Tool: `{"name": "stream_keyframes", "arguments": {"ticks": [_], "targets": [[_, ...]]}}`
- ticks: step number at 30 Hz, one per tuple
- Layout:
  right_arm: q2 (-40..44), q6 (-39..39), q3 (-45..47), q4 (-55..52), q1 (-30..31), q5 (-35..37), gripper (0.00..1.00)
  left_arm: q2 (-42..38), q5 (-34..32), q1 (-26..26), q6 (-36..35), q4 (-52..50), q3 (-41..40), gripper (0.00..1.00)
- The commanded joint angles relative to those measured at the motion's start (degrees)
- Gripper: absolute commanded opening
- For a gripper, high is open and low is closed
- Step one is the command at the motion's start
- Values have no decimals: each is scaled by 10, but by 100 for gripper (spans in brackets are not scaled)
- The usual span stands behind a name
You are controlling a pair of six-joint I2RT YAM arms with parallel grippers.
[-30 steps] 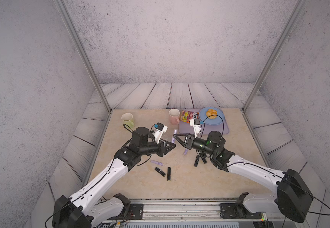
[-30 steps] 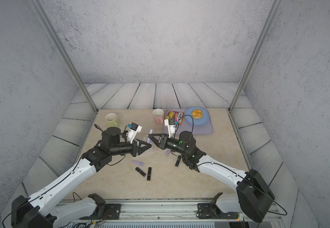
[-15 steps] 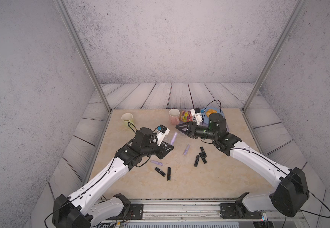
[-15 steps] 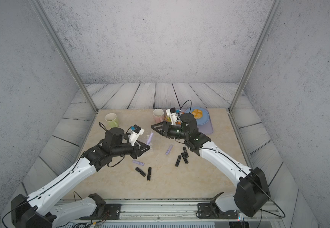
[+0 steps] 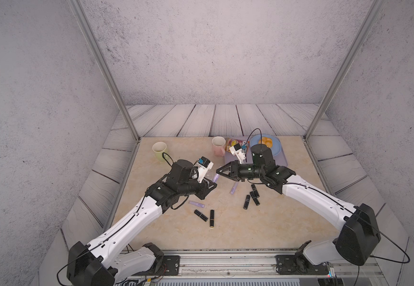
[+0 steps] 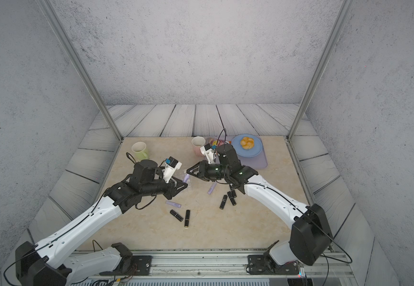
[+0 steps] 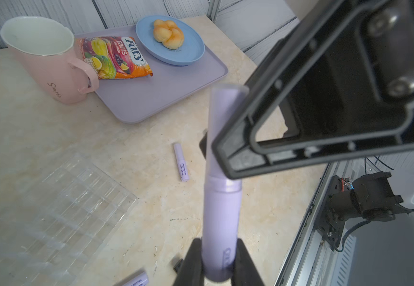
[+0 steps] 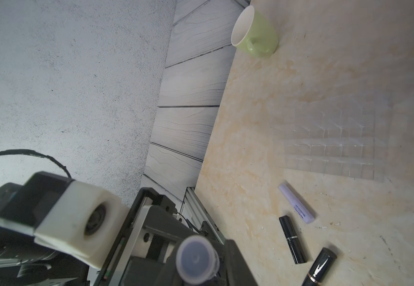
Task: Arrange the lipsticks in the organizer
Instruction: Pick up the lipstick at the center of the board, then place the lipstick in the storage box.
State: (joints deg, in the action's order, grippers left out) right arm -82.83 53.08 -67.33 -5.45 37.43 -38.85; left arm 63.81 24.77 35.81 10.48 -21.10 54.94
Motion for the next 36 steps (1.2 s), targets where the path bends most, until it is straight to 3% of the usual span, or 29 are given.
{"name": "stream_keyframes", "arguments": {"ticks": [1,7,10,13,15,18,21,24,30,36], "targets": [[-2,1,-10,-10,0,2,23,4,-4,4,-8,5,15,0],[-2,13,-2,16,-2,21,14,3,-25,4,0,-5,18,4],[-7,18,0,35,-14,49,11,-1,-76,1,15,-39,39,48],[-25,43,0,73,-42,98,9,-9,-129,-27,46,-90,74,69],[-47,60,3,117,-55,132,8,-10,-129,-88,88,-113,93,78],[-90,43,-6,159,-43,207,5,13,-132,-203,146,-165,128,81],[-131,-64,-52,131,9,319,3,58,-129,-303,175,-200,154,81],[-185,-192,-113,94,73,434,2,88,-102,-365,203,-192,151,78],[-271,-303,-188,76,145,493,1,75,-117,-382,225,-143,85,77],[-338,-345,-244,66,175,500,0,73,-133,-398,233,-141,67,77]]}}
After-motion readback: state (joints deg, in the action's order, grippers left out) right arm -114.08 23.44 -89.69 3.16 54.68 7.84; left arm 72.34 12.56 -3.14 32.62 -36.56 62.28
